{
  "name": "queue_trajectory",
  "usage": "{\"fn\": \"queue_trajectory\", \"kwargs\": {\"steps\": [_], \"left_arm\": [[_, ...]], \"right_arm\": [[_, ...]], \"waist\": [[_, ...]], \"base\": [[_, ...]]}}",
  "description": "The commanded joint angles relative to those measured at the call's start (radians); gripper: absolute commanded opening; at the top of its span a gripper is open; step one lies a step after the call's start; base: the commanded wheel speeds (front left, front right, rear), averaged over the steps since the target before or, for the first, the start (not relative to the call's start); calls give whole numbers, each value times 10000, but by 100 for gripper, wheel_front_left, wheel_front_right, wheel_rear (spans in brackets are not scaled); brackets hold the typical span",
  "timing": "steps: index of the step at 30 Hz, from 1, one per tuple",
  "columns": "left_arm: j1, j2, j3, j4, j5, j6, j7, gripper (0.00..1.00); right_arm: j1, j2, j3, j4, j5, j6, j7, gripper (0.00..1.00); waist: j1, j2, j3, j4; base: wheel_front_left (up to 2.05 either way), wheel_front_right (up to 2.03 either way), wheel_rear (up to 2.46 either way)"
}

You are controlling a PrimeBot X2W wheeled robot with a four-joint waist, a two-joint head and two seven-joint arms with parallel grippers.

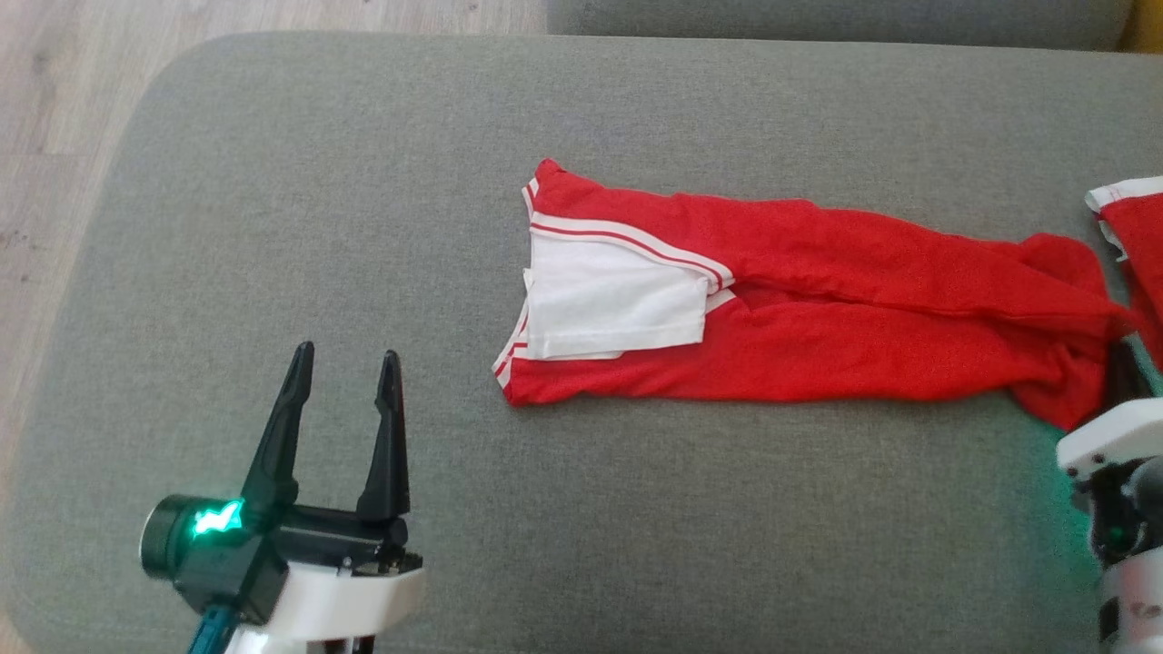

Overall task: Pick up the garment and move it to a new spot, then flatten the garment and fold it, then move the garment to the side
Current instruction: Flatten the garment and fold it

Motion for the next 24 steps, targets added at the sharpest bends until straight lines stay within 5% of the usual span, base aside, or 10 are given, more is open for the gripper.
{"fn": "queue_trajectory", "kwargs": {"steps": [1,21,22,24], "left_arm": [[-165,-64,476,-259,107,-56,-49,100],[-323,-191,351,-96,353,-406,-49,100],[-316,-194,345,-91,356,-413,-49,100],[-305,-200,334,-87,361,-425,-49,100]], "right_arm": [[-186,-43,148,-131,-102,35,-164,100],[-1624,489,-524,2704,-1155,35,-880,100],[-1667,468,-499,2807,-1157,35,-929,81],[-1741,410,-425,2986,-1141,35,-1048,0]], "waist": [[-1,0,8,-39],[-1,0,40,309],[-1,0,30,333],[-1,0,23,371]], "base": [[0,0,0],[0,0,0],[0,0,0],[0,0,0]]}}
